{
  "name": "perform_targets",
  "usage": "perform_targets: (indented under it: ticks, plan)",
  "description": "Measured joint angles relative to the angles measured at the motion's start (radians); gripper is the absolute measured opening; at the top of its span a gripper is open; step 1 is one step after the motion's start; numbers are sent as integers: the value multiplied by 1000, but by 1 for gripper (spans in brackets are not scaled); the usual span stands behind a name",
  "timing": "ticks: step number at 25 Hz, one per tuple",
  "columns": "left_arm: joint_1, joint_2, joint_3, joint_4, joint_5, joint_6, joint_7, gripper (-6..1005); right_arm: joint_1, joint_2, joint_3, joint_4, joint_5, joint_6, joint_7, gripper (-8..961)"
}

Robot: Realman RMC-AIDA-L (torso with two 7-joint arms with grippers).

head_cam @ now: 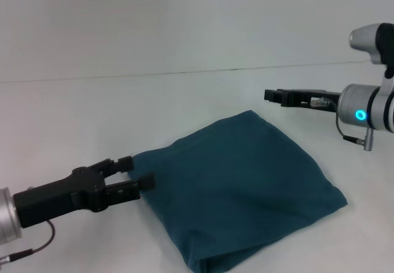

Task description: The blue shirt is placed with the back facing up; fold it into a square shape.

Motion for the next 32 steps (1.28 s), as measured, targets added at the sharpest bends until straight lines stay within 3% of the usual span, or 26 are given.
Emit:
perform_targets:
  ticks: [7, 11, 16, 32]
  plan:
    - [14, 2, -38, 28, 118, 35, -128, 958, 0, -8, 0, -28, 8, -35, 4, 357]
    - [6, 5, -52, 35, 162, -20, -213, 958, 7, -9, 0, -39, 8, -43, 5, 518]
    - [-31, 10, -47, 25, 188, -145, -336, 958, 9, -12, 0, -42, 8, -51, 5, 637]
    - [-146, 13, 50, -75, 229, -369, -491, 958, 8, -31, -2, -57, 1, -78, 32, 637]
